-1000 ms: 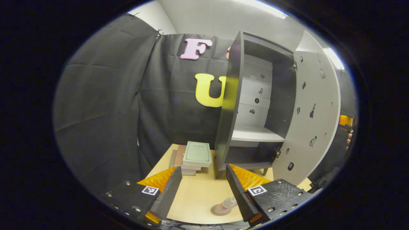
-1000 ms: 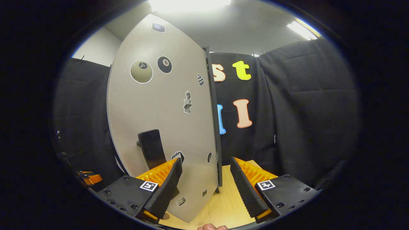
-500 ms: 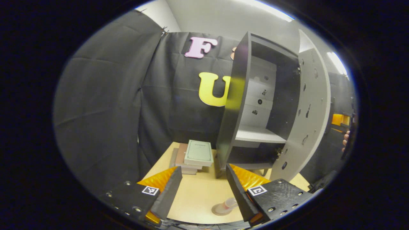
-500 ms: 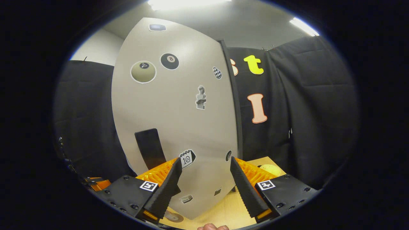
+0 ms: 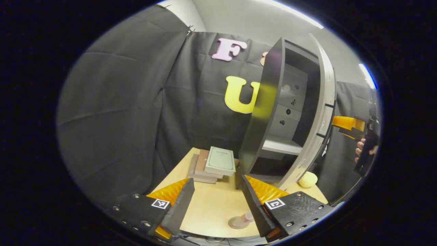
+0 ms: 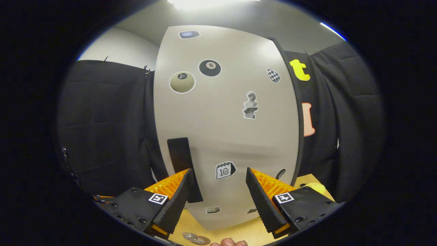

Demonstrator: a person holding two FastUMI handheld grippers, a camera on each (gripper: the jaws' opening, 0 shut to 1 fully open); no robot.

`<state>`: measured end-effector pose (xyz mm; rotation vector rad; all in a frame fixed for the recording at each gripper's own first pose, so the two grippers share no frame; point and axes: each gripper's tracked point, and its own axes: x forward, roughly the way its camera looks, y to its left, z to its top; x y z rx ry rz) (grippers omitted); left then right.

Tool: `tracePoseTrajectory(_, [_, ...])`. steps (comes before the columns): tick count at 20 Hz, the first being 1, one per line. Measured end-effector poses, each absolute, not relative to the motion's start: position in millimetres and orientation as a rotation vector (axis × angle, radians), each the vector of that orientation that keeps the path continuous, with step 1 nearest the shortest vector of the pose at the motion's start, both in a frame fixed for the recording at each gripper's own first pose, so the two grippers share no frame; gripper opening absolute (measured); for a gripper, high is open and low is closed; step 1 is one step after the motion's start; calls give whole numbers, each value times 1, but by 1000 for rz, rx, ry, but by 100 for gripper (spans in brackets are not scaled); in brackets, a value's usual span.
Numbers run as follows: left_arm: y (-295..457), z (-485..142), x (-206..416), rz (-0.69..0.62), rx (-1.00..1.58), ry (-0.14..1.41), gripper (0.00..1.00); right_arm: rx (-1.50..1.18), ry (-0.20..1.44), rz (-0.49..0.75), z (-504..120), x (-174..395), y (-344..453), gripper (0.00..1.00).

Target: Open the cabinet door with the right hand, grasp the bottle in the cabinet with the left hand and place it on the coaster, then close the cabinet door with the right hand.

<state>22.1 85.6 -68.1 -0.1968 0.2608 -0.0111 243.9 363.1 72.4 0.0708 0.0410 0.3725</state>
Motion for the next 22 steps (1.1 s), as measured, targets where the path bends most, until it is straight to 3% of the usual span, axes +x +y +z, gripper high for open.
tracePoseTrajectory(8, [48, -63, 17, -40, -95, 257, 86, 57, 83, 379, 50, 233, 340, 98])
tracePoseTrajectory(15, [-17, -20, 27, -82, -99, 196, 83, 28, 84, 314, 59, 221, 262, 98])
tracePoseTrajectory(19, [-42, -1, 27, -59, -56, 171, 87, 22, 50, 287, 75, 224, 213, 98])
tracePoseTrajectory(20, [-49, 6, 26, -57, -47, 156, 83, 26, 39, 282, 79, 223, 202, 93])
tracePoseTrajectory(21, [-55, 12, 27, -53, -39, 145, 85, 29, 31, 277, 82, 223, 191, 93])
tracePoseTrajectory(22, [-61, 18, 26, -46, -30, 134, 85, 29, 24, 274, 84, 226, 181, 98])
